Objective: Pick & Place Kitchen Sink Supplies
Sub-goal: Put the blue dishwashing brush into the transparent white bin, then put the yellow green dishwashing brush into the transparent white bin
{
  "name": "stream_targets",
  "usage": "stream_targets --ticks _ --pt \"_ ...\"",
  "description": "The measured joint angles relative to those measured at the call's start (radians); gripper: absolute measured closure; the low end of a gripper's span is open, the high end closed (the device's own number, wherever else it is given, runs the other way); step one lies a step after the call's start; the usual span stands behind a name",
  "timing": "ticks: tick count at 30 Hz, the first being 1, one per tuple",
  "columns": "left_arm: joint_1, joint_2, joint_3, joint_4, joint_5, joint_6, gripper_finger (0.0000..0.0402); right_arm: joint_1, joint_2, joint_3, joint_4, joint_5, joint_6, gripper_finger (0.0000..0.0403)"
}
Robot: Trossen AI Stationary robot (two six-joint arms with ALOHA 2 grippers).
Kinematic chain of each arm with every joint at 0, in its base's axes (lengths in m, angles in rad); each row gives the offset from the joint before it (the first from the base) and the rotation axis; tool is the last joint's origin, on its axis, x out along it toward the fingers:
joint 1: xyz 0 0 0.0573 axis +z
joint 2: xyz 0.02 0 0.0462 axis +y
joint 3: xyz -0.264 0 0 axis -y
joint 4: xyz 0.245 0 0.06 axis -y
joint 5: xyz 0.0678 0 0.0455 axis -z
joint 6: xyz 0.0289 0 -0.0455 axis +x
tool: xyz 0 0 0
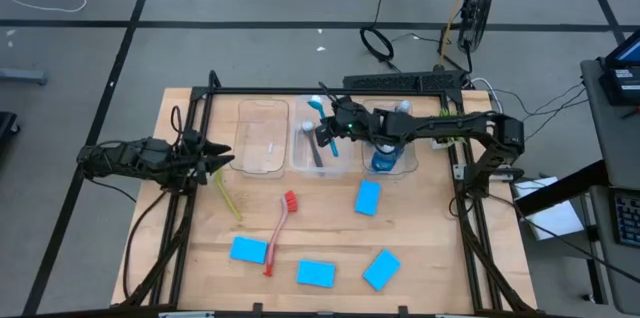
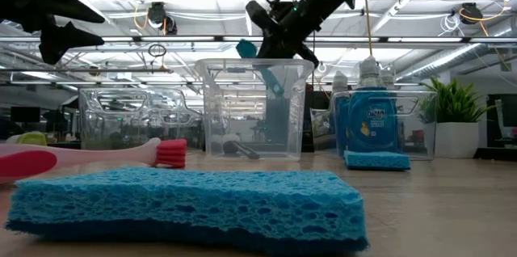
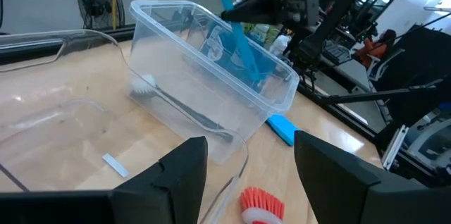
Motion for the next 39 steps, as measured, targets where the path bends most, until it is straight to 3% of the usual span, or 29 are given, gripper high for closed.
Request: stream_targets --ticks 18,39 --pt "0.0 0.0 0.0 -0.001 -0.006 0.005 0.0188 -0.006 0.093 0.0 -0.026 -0.081 0.008 0.0387" --pt "0.0 0.0 0.0 -0.001 -0.016 0.005 0.0188 -0.005 0.087 0.0 -0.011 -0.081 0.01 0.0296"
